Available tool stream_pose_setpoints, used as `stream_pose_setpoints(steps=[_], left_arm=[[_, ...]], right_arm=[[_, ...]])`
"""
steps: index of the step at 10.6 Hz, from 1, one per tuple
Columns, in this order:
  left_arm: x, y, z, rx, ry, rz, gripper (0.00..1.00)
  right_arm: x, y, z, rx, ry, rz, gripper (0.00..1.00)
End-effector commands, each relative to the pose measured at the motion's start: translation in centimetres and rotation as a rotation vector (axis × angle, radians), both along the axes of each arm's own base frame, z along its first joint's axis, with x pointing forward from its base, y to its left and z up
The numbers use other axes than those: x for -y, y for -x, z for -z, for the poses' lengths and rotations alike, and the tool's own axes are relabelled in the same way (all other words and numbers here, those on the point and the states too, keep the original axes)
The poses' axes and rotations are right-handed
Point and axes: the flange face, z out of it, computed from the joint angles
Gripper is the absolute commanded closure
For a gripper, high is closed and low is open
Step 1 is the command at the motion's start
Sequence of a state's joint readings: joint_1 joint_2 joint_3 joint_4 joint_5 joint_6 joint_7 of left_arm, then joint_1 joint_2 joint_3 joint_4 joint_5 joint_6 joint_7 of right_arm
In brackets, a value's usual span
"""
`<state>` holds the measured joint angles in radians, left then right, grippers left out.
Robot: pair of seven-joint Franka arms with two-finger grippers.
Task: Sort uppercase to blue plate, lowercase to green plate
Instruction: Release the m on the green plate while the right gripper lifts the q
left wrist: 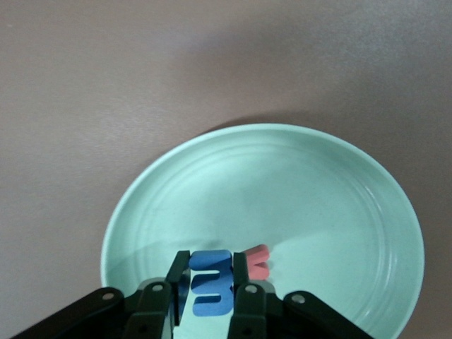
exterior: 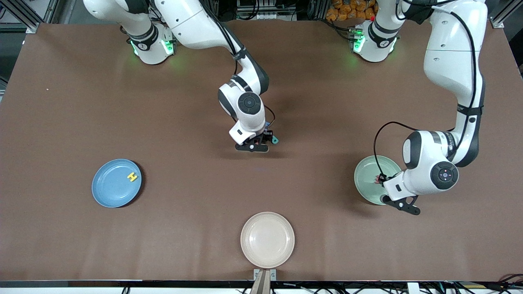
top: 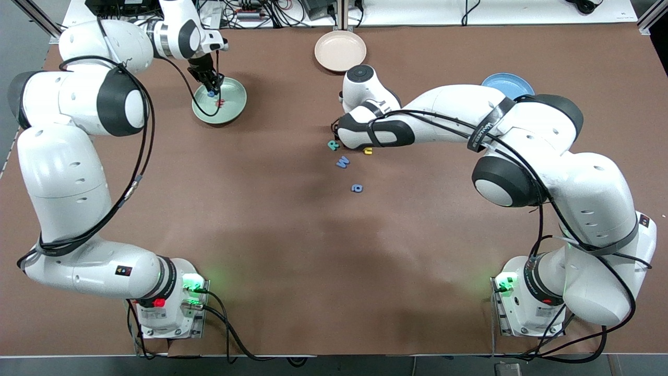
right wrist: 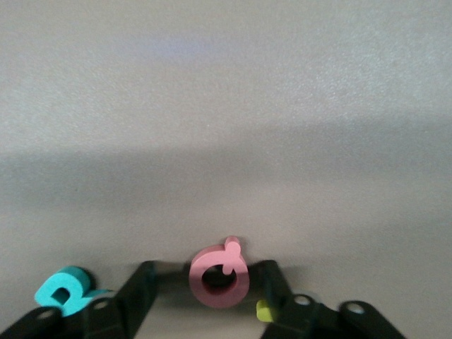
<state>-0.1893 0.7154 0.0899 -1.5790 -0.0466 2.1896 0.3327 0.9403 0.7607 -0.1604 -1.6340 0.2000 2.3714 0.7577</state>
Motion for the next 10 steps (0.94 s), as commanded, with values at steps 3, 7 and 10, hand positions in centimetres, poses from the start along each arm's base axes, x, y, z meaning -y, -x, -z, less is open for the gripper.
stream_pose_setpoints(steps=[3,7,10], left_arm=[[5.2,0.7,-3.6,0.047,0.035,-0.062,0.00],[13.7,3.2,-7.6,0.045,0.021,-0.227,0.00],[18.0,4.7,-8.3,0.045,0.015,-0.273,0.00]], right_arm=[[0.7,-0.2,0.1,-0.009,0.006,0.026,1.00],[3.1,-2.4,-2.8,-0.037,0.029,0.056,1.00],[7.5,-5.6,-6.3,-0.093,0.034,0.018,1.00]])
